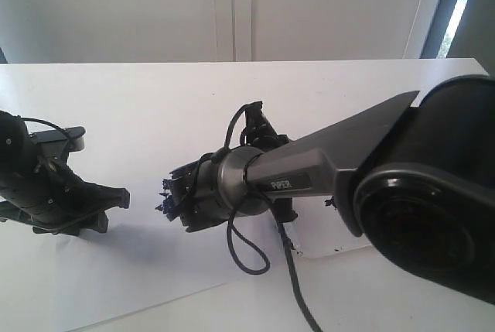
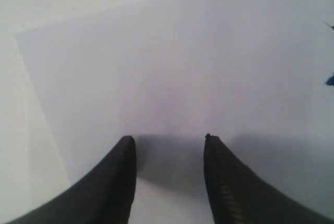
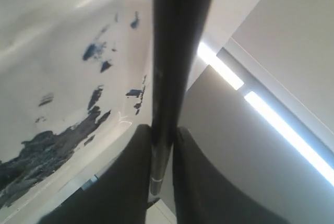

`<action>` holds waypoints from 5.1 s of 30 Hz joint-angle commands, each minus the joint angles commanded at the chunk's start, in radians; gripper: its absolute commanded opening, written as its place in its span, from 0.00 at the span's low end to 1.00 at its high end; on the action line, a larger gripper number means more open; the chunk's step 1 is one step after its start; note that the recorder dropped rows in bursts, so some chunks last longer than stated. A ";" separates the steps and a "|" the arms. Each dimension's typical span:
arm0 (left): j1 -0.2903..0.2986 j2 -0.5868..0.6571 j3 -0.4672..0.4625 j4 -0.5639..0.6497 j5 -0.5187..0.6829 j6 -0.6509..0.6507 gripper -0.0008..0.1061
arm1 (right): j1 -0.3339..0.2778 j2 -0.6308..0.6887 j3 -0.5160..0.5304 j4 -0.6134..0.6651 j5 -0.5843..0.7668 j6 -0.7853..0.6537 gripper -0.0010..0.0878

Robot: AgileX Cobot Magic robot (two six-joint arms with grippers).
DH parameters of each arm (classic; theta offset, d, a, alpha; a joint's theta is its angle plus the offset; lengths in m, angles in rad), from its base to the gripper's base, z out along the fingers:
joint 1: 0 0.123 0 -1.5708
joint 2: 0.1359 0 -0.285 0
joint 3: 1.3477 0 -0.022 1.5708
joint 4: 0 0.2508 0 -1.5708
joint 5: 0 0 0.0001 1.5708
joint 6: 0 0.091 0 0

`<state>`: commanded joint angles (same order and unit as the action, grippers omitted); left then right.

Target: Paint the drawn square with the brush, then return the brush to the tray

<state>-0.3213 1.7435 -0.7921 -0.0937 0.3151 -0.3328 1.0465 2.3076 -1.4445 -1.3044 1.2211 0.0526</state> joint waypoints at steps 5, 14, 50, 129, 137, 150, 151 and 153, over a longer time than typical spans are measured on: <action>0.000 0.000 0.000 0.000 0.000 0.000 0.46 | 0.000 0.024 -0.024 -0.014 0.000 -0.002 0.01; 0.000 0.000 0.000 0.000 0.011 0.000 0.46 | 0.000 0.052 -0.108 -0.038 0.000 -0.024 0.01; 0.000 0.000 0.000 0.000 0.029 0.000 0.46 | -0.019 0.126 -0.242 0.013 0.000 -0.031 0.01; 0.000 -0.267 0.044 0.009 -0.125 -0.029 0.46 | -0.161 -0.627 0.048 0.729 0.000 0.203 0.01; 0.000 -0.465 0.130 0.022 -0.163 -0.030 0.46 | -0.163 -0.693 0.325 0.744 -0.104 0.348 0.01; 0.000 -0.729 0.276 0.020 -0.200 -0.033 0.46 | -0.170 -0.693 0.600 0.687 -0.250 0.554 0.01; 0.000 -0.740 0.280 0.020 -0.201 -0.033 0.46 | -0.170 -0.693 0.613 0.687 -0.261 0.567 0.01; 0.000 -0.753 0.287 0.009 -0.201 -0.033 0.46 | -0.170 -0.693 0.637 0.687 -0.286 0.588 0.01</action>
<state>-0.3213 0.9904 -0.5052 -0.0848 0.1142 -0.3660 0.8761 1.6144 -0.8071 -0.6173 0.9355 0.6407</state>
